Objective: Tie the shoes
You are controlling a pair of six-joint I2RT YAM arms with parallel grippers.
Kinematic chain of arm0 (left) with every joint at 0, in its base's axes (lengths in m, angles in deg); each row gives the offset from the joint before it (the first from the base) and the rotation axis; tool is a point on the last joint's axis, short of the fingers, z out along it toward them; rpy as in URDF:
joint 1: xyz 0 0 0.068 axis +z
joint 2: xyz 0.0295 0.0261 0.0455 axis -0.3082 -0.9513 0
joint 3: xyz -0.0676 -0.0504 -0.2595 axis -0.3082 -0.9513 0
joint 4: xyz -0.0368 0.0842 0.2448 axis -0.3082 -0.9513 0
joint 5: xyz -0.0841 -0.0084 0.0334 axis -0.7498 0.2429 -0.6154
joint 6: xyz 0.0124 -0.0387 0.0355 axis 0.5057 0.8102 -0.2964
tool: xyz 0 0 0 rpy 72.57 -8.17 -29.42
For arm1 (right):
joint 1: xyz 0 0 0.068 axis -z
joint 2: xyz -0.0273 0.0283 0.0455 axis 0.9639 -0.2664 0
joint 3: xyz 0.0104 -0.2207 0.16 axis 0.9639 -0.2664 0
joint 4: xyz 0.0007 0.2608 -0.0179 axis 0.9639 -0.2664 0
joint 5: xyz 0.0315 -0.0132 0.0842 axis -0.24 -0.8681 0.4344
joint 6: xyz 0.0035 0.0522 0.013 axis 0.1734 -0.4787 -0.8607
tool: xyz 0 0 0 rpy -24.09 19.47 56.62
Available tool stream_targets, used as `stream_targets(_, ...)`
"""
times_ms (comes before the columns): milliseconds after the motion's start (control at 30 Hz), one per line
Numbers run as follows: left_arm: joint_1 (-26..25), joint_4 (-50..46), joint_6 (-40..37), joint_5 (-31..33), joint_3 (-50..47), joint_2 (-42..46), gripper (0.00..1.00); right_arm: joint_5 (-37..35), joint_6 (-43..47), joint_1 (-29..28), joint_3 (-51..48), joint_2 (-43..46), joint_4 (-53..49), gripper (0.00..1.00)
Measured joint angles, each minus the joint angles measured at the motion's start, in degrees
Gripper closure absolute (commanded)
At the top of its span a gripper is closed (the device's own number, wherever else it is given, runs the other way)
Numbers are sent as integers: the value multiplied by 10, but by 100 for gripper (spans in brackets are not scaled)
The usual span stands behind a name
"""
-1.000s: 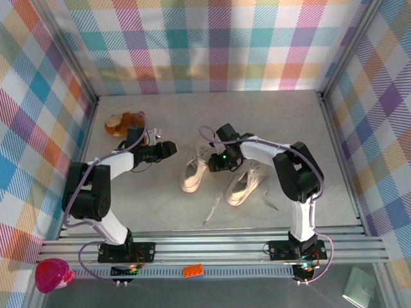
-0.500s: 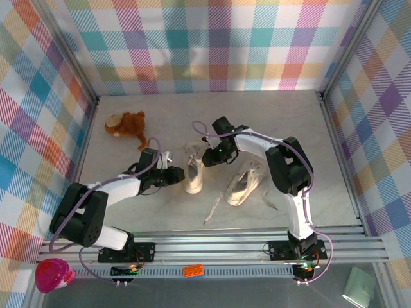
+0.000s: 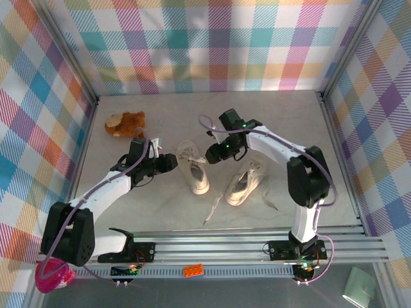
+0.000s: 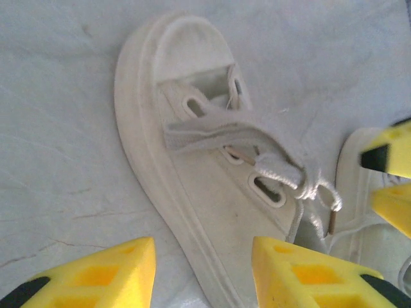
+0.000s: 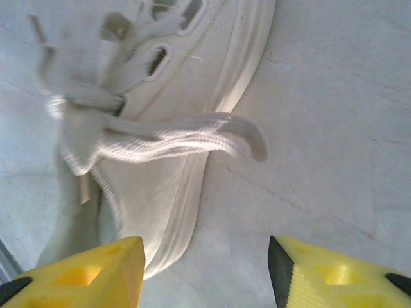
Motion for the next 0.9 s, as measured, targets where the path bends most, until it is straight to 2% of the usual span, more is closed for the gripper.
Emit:
stream_targets(167, 0, -6, 23, -4, 2, 31, 51, -4, -11, -1, -15, 57, -6, 46)
stream_targets(400, 0, 45, 97, -26, -16, 49, 51, 13, -45, -43, -16, 62, 12, 51)
stream_targets(600, 0, 101, 151, -46, -34, 32, 50, 29, -55, -74, -7, 33, 27, 52)
stream_targets(900, 0, 155, 182, -60, -34, -17, 51, 14, -55, -76, 41, -40, 25, 57)
